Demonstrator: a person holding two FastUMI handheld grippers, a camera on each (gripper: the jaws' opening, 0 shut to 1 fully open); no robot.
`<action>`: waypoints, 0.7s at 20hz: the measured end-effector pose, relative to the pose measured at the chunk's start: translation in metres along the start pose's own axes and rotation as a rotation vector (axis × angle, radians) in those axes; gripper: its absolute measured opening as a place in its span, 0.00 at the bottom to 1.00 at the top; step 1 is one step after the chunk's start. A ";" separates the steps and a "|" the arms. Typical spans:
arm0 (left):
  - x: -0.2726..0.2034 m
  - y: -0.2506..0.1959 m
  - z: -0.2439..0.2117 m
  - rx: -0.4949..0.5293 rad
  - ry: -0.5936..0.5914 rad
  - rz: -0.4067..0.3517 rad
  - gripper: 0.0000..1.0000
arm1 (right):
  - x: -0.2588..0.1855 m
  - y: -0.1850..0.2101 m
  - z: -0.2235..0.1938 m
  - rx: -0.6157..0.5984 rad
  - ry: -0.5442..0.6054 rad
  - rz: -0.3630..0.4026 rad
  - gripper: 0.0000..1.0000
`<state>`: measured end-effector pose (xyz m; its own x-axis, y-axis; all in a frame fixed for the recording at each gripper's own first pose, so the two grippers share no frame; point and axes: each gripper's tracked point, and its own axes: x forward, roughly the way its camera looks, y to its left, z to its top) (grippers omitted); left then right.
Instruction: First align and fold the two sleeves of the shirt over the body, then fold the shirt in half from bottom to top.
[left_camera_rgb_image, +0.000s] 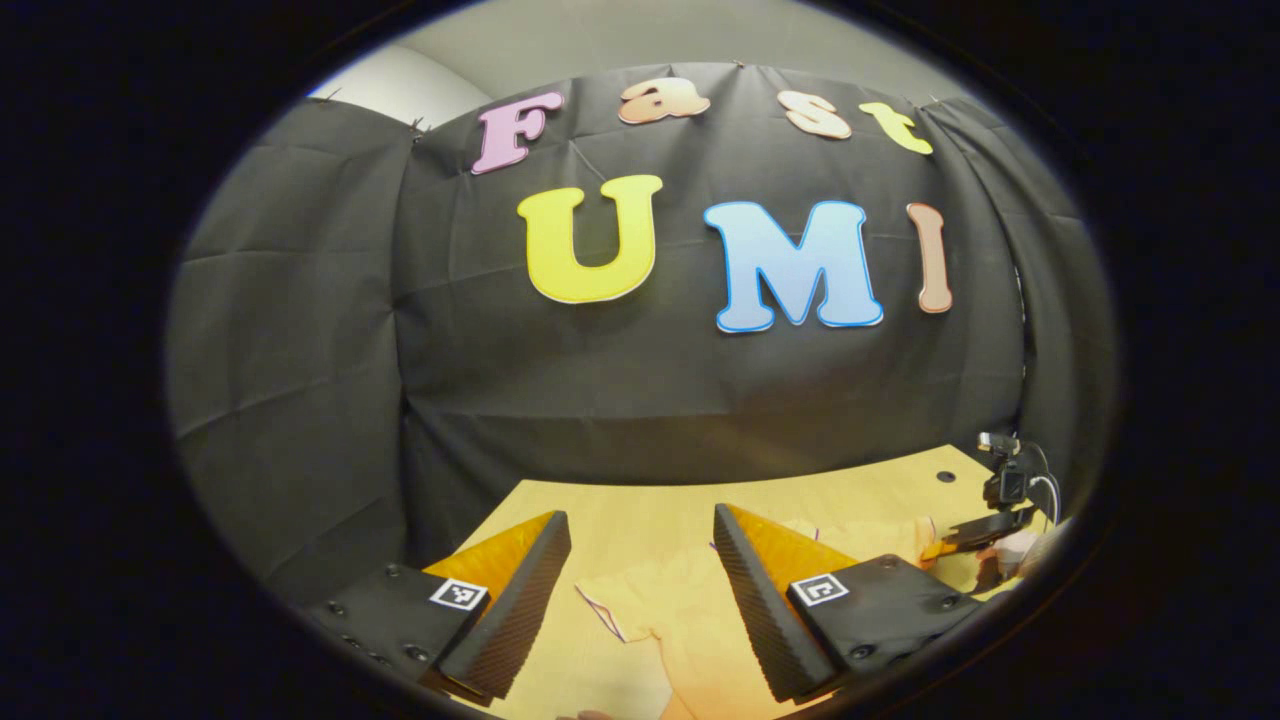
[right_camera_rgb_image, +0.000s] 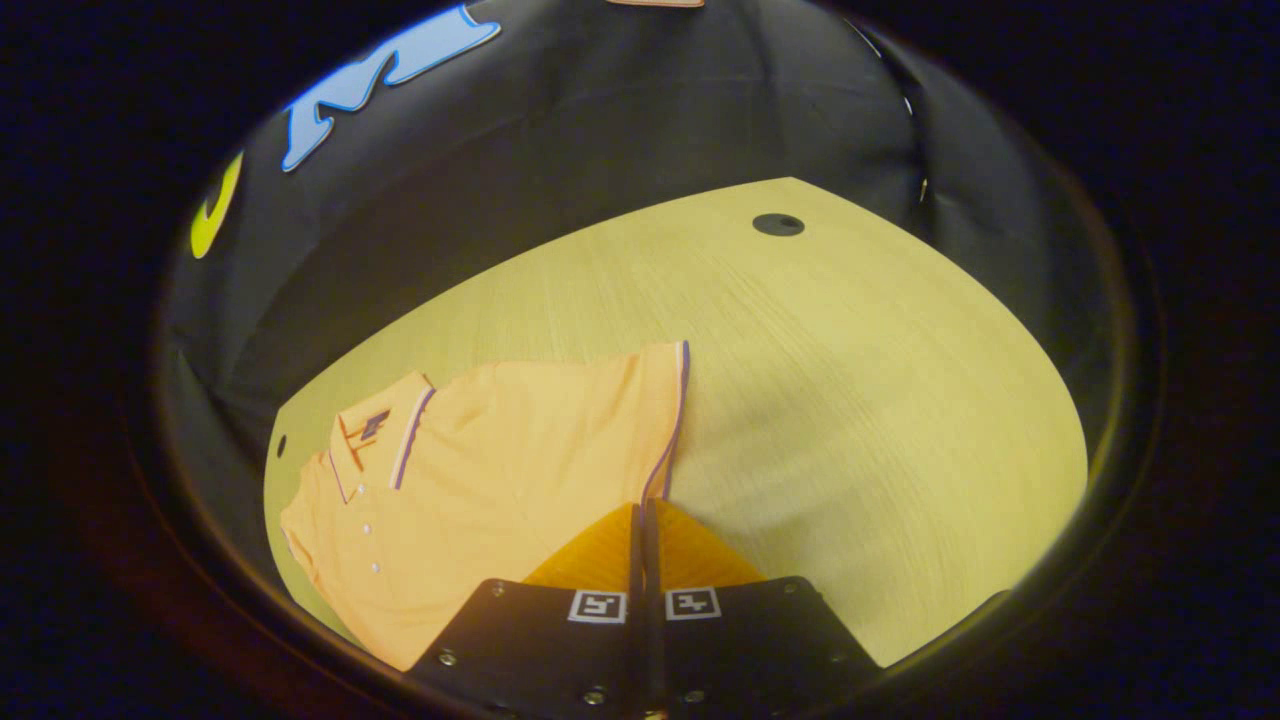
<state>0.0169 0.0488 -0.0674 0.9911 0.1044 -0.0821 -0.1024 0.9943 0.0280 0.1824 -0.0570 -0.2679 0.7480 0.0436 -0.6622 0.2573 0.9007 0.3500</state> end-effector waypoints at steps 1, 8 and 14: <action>0.000 0.000 -0.001 -0.004 0.000 0.001 0.94 | -0.002 0.008 0.004 -0.012 -0.011 0.012 0.00; -0.003 0.010 -0.006 -0.027 -0.002 0.017 0.94 | -0.029 0.100 0.020 -0.192 -0.084 0.159 0.00; -0.012 0.027 -0.012 -0.044 0.002 0.045 0.94 | -0.038 0.188 -0.012 -0.342 -0.057 0.292 0.00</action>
<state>0.0008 0.0744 -0.0779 0.9853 0.1491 -0.0836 -0.1506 0.9885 -0.0123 0.1949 0.1157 -0.1843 0.7941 0.3021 -0.5274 -0.1795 0.9456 0.2713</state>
